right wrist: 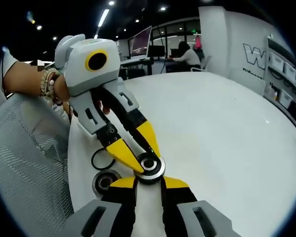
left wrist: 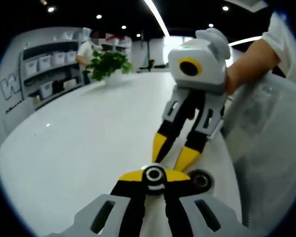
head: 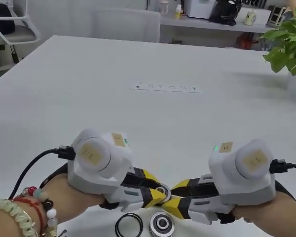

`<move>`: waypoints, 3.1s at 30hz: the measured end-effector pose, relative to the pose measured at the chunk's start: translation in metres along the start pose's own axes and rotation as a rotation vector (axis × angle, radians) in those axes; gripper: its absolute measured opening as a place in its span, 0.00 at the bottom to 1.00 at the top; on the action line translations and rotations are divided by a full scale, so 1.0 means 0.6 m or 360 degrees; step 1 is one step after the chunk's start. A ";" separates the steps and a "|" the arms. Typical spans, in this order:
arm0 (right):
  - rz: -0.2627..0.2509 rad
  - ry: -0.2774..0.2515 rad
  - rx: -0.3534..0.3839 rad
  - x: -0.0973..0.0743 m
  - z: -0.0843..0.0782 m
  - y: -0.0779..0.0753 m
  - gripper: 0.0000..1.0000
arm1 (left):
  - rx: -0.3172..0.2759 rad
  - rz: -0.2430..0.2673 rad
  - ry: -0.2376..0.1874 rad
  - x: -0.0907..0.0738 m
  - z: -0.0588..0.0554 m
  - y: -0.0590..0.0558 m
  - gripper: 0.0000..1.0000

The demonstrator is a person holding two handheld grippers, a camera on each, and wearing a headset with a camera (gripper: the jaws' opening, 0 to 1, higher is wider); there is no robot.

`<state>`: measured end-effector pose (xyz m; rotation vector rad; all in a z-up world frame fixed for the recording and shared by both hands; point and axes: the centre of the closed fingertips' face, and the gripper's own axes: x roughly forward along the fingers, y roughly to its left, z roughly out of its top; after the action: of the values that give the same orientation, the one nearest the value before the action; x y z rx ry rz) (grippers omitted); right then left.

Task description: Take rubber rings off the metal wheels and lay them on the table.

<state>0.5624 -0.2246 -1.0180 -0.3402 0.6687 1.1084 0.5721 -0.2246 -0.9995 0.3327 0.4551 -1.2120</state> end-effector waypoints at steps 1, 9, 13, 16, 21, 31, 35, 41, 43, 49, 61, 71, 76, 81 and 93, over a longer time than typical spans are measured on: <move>0.0004 0.0004 0.0006 -0.001 -0.001 0.000 0.14 | 0.0002 0.0002 0.0001 0.000 0.000 0.000 0.14; 0.0015 0.0004 0.0034 -0.003 -0.001 0.000 0.13 | -0.0001 0.0013 0.0003 0.001 0.000 0.002 0.14; 0.0007 -0.0031 0.0107 -0.001 0.003 -0.004 0.25 | 0.0008 0.0012 0.0004 0.001 0.000 0.002 0.14; -0.0014 -0.0035 0.0114 0.005 0.005 -0.005 0.27 | 0.0006 0.0011 0.0003 0.001 0.000 0.003 0.14; -0.0027 -0.0053 0.0031 0.007 0.011 -0.001 0.23 | 0.0009 0.0011 0.0004 0.000 0.000 0.003 0.14; -0.0007 -0.0012 0.0007 0.000 0.003 -0.002 0.16 | 0.0020 0.0018 0.0012 0.000 0.000 0.004 0.14; -0.0013 -0.0001 0.0024 -0.002 -0.003 -0.006 0.04 | 0.0005 0.0025 0.0011 0.000 -0.001 0.005 0.14; -0.0034 0.0010 0.0013 -0.001 -0.004 -0.007 0.02 | 0.0004 0.0030 0.0013 0.001 -0.001 0.006 0.14; -0.0046 0.0013 0.0031 -0.002 -0.004 -0.009 0.00 | 0.0007 0.0034 0.0016 0.001 -0.002 0.007 0.14; -0.0104 0.0017 0.0092 -0.007 -0.004 -0.022 0.00 | 0.0008 0.0034 0.0016 0.001 -0.002 0.007 0.14; -0.0108 -0.0047 0.0333 -0.013 0.003 -0.033 0.00 | 0.0010 0.0029 0.0018 0.000 -0.002 0.006 0.14; -0.0085 -0.0102 0.0406 -0.015 0.016 -0.029 0.00 | 0.0010 0.0031 0.0011 -0.001 -0.002 0.006 0.13; -0.0112 -0.0077 0.0295 -0.014 0.019 -0.024 0.00 | 0.0030 0.0035 0.0011 -0.001 -0.002 0.006 0.13; -0.0110 -0.0079 0.0316 -0.015 0.020 -0.026 0.00 | 0.0041 0.0035 0.0012 -0.001 -0.002 0.006 0.13; -0.0104 -0.0086 0.0317 -0.015 0.025 -0.025 0.00 | 0.0042 0.0036 0.0008 -0.001 -0.001 0.006 0.13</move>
<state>0.5781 -0.2288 -1.0018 -0.1600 0.7090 0.9765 0.5752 -0.2226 -0.9998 0.3626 0.4393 -1.1960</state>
